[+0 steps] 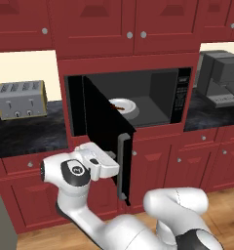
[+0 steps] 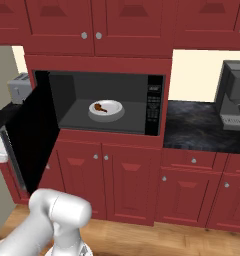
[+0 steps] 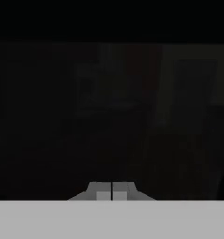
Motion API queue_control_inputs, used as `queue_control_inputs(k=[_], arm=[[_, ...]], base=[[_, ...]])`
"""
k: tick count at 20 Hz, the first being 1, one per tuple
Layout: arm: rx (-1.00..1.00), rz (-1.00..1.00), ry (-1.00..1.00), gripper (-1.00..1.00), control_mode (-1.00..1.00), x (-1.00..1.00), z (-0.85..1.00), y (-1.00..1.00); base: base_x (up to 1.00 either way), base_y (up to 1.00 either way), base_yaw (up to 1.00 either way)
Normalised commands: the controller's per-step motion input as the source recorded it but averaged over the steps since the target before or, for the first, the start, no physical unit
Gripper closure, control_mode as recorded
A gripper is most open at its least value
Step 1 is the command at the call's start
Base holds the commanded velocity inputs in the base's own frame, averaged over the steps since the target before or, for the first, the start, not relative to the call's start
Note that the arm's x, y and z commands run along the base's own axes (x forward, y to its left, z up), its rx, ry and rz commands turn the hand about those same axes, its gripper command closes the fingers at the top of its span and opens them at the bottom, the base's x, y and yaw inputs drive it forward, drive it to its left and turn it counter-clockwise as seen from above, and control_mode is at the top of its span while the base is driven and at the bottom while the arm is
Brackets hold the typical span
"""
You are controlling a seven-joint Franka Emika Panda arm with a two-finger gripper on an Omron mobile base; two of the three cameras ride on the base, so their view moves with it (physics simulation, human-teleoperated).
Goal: Transport the chicken drumstick from the fridge to the microwave and turn on the microwave.
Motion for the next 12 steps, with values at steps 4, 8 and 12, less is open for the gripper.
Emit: queue_control_inputs(k=[4,8,12], arm=[[-0.04,0.00,0.01,1.00,-1.00,0.13,0.00,-0.66],[-0.05,0.00,0.01,1.00,-1.00,0.12,0.00,-0.77],[-0.06,0.00,0.00,1.00,-1.00,0.13,0.00,-0.67]], base=[[0.00,0.00,0.00],[0.00,0.00,0.00],[0.00,0.00,0.00]])
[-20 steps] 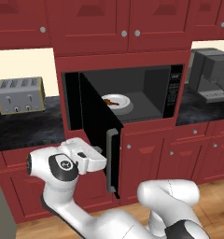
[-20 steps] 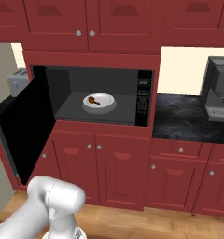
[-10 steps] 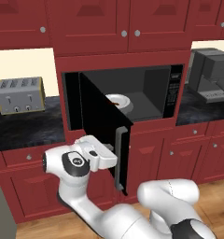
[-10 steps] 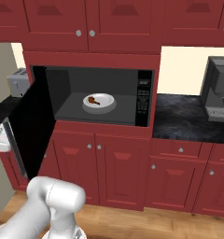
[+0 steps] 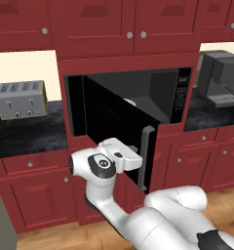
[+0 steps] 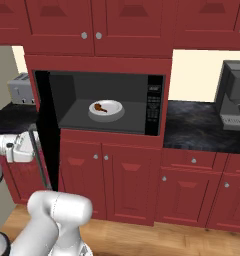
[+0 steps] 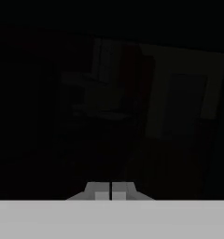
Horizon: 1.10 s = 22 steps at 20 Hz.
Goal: Transport the chicken drumstick from the fridge to the microwave and turn on the microwave.
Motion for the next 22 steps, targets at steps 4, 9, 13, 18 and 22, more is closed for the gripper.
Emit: queue_control_inputs(k=[4,9,13,18,22], arm=[[-0.02,0.04,0.00,1.00,-1.00,0.36,0.00,-0.56],[0.00,0.27,0.00,1.00,-1.00,0.58,0.00,-0.65],[0.00,0.18,-0.03,1.00,-1.00,0.51,0.00,-0.36],[0.00,0.06,-0.02,1.00,-1.00,0.42,-0.02,-0.12],[0.01,0.03,0.00,1.00,-1.00,0.58,-0.01,-0.03]], base=[[0.00,0.00,0.00],[0.00,0.00,0.00],[0.00,0.00,0.00],[0.00,0.00,0.00],[0.00,0.00,0.00]])
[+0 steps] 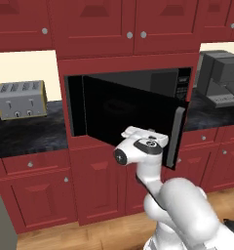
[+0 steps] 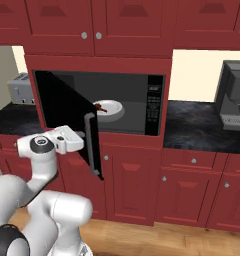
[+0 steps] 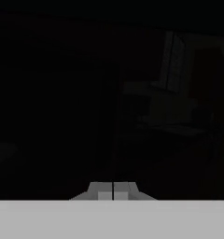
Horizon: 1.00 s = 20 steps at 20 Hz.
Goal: Transport the chicken drumstick from the fridge to the microwave and turn on the microwave.
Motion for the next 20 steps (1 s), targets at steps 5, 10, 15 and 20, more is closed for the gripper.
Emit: queue_control_inputs(k=[5,10,15,20], arm=[[0.03,0.08,-0.03,1.00,-1.00,0.53,0.00,0.00],[0.03,0.10,-0.05,1.00,-1.00,0.49,0.00,0.00],[0.01,0.07,-0.02,1.00,-1.00,0.35,0.00,0.00],[0.00,0.01,0.00,1.00,-1.00,0.26,0.00,0.00]], base=[[0.00,0.00,0.00],[0.00,0.00,0.00],[0.00,0.00,0.00],[0.00,0.00,0.00]])
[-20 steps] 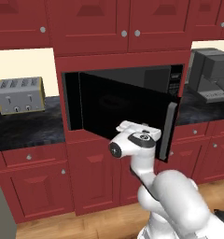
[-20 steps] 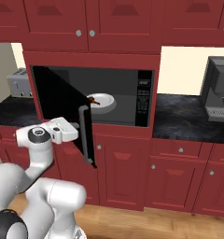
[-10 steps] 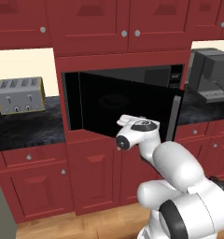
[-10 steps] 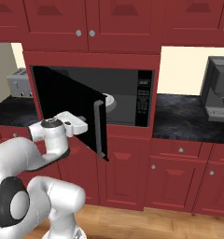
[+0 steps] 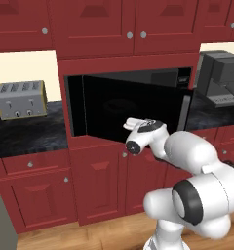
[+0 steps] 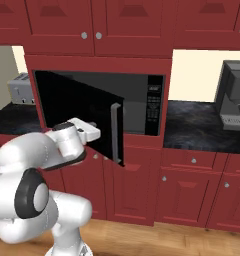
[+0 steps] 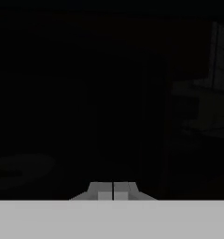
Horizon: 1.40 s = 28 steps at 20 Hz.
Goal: Transport the chicken drumstick from the fridge to the microwave and turn on the microwave.
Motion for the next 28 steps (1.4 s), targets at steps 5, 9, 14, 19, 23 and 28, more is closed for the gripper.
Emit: queue_control_inputs(k=[5,9,14,19,23,28], arm=[[0.00,0.00,0.00,1.00,-1.00,0.36,0.00,0.00],[0.00,0.00,0.01,1.00,-1.00,0.30,0.00,0.00],[0.00,0.00,0.03,1.00,-1.00,0.35,0.00,0.00],[0.00,0.00,0.03,1.00,-1.00,0.44,0.00,0.00],[0.00,0.01,0.04,1.00,-1.00,0.57,0.00,0.00],[0.00,0.02,0.03,1.00,-1.00,0.49,0.00,0.00]], base=[[0.00,0.00,0.00],[0.00,0.00,0.00],[0.00,0.00,0.00],[0.00,0.00,0.00],[0.00,0.00,0.00],[0.00,0.00,0.00]])
